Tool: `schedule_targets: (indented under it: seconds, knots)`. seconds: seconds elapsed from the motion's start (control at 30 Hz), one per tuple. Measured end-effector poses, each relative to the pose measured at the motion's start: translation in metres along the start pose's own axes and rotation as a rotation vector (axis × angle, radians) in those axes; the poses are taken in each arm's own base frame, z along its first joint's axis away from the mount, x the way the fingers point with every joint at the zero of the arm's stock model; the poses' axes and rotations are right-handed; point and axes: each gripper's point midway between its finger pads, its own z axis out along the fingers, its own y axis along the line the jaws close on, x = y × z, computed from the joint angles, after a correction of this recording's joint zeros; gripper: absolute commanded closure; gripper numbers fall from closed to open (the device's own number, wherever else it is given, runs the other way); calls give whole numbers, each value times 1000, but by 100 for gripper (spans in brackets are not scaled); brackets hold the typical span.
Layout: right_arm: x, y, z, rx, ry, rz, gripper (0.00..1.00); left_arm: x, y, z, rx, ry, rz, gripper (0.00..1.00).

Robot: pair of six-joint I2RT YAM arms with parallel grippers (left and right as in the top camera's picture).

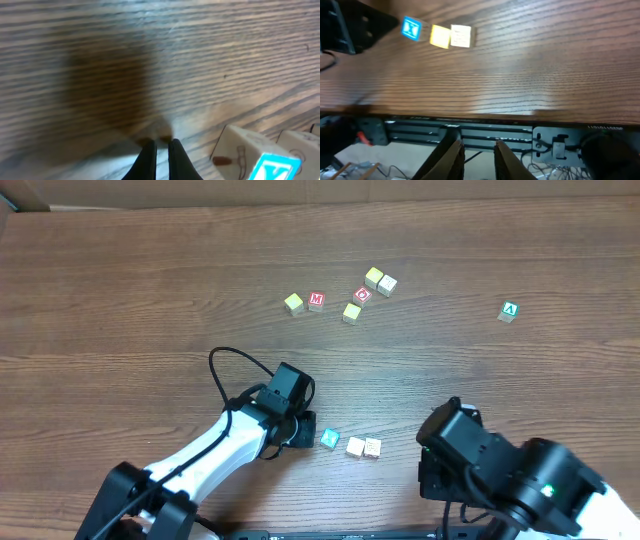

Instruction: Flip 3 blocks

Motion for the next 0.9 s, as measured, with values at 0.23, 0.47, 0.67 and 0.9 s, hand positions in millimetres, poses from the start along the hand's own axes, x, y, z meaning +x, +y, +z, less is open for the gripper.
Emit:
schedule_targets:
  seconds: [0.23,0.47,0.67,0.9]
  knots:
    - [5,-4,16,15,30,12,76,-10,-15,6,76,-20,9,96]
    - [7,-2,16,7,39,16,76,-5,-23,8,112,2,33,96]
    - [7,-2,16,5,41,16,75,3,-42,11,140,20,98,96]
    - [8,-1,16,1,47,16,75,3,-52,14,163,32,115,96]
